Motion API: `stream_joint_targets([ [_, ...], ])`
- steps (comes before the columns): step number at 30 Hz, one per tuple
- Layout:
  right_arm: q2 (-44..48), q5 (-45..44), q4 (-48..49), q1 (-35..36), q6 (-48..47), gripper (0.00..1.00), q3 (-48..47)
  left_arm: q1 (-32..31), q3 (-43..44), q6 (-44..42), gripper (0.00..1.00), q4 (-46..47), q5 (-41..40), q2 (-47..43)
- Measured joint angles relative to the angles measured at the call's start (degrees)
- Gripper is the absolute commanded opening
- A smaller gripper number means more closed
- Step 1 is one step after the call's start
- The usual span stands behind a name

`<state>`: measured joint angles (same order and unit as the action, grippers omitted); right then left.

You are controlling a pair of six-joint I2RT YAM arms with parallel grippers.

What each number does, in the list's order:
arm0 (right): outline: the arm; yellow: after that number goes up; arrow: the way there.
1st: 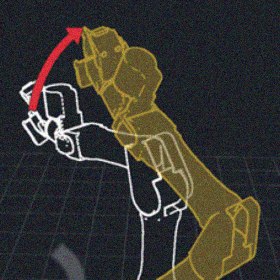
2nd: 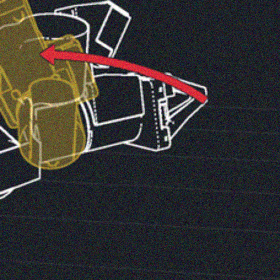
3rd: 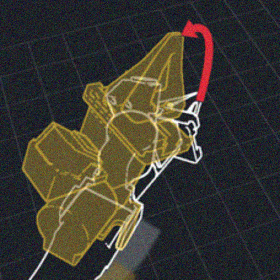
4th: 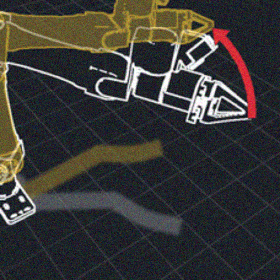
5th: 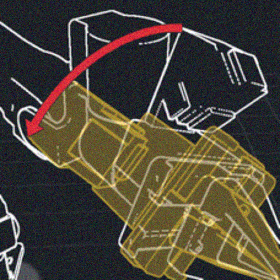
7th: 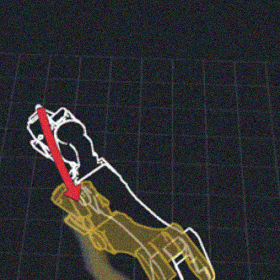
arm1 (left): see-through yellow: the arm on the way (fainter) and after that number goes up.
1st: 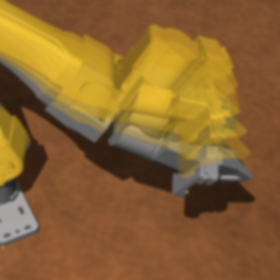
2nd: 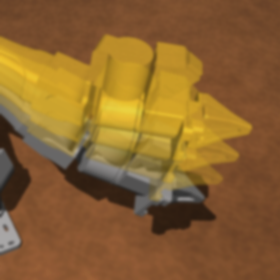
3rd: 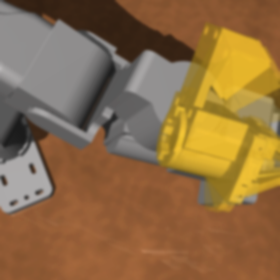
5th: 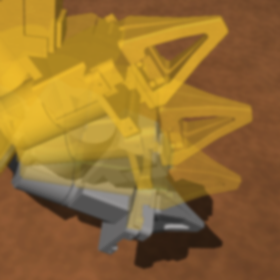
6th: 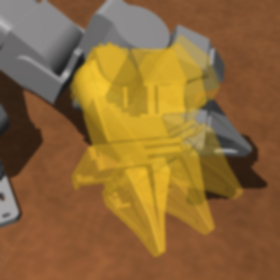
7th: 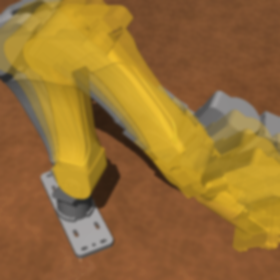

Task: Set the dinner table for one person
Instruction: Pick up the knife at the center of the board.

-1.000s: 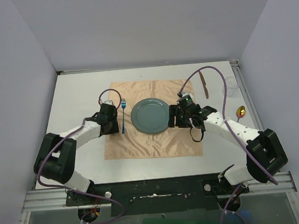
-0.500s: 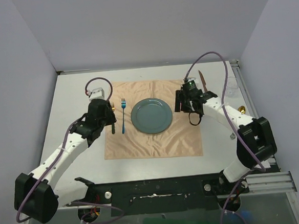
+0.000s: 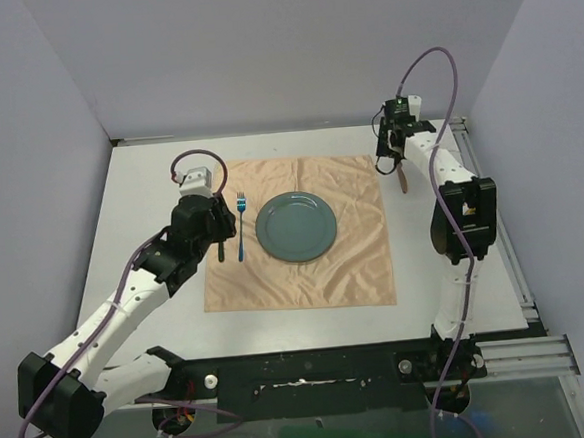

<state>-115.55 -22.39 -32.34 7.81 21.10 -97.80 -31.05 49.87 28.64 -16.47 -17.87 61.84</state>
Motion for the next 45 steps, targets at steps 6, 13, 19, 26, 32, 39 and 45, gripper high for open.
stream_joint_targets([
  [6, -14.36, -1.18, -2.21, -1.55, -4.44, 0.62, -16.50, -1.68, -0.90, -1.16, 0.34, 0.52, 0.02, 1.84],
  [13, -19.47, 0.68, -5.62, -4.48, -6.16, 0.61, -18.25, -2.43, -1.20, -2.58, 0.34, 0.94, -0.15, 4.15],
  [19, -19.45, 4.11, -4.22, -9.29, -5.25, 0.61, -14.53, -2.69, -1.51, -3.43, 0.33, 2.36, -1.53, 6.84],
  [26, -19.45, 7.87, -3.15, -10.47, -4.24, 0.61, -13.62, -3.06, -1.53, -3.63, 0.33, 2.56, -2.69, 9.44],
  [32, -18.80, 11.39, -0.22, -9.92, -3.96, 0.61, -11.63, -3.50, -1.53, -3.56, 0.32, 2.62, -2.95, 10.51],
  [39, -18.16, 14.01, 0.66, -9.86, -3.76, 0.61, -10.51, -5.16, -1.51, -3.32, 0.31, 3.10, -2.97, 13.92],
  [45, -16.52, 15.61, 1.01, -9.29, -3.56, 0.60, -8.24, -7.06, -1.51, -2.56, 0.31, 3.17, -3.06, 15.96],
])
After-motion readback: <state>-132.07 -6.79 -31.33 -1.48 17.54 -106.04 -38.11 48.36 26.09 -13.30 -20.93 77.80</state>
